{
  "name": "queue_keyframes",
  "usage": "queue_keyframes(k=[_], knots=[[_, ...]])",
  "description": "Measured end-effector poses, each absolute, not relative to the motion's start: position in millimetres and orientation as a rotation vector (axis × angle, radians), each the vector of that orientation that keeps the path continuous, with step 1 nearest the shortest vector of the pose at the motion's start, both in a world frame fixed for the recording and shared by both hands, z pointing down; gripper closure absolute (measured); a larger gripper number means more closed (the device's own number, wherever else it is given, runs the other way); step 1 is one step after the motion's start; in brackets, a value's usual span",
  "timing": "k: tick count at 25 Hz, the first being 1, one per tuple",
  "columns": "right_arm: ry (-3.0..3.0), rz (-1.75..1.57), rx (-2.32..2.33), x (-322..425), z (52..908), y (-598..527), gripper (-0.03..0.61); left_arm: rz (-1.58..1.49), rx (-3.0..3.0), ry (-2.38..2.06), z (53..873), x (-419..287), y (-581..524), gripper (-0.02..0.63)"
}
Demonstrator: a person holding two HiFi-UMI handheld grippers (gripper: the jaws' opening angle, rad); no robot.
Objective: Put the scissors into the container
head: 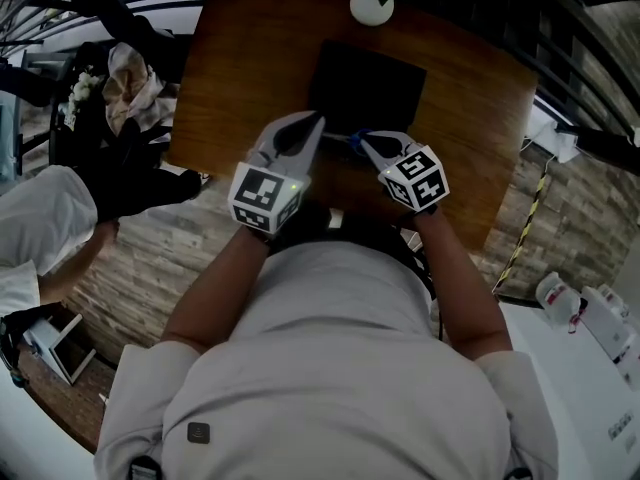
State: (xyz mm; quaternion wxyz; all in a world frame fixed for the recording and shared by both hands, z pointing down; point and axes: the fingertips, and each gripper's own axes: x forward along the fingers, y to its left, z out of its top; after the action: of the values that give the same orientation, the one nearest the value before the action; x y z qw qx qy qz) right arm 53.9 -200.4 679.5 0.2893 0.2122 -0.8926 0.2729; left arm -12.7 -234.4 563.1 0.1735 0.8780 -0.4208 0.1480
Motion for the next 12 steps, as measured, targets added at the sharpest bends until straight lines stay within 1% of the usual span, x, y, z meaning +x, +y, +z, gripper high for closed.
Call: queue_keyframes(k=[12], knots=[[-2.438, 0.674, 0.684, 65, 611, -204, 0.572, 0.341, 2.573, -1.129, 507, 5, -226, 0.614]])
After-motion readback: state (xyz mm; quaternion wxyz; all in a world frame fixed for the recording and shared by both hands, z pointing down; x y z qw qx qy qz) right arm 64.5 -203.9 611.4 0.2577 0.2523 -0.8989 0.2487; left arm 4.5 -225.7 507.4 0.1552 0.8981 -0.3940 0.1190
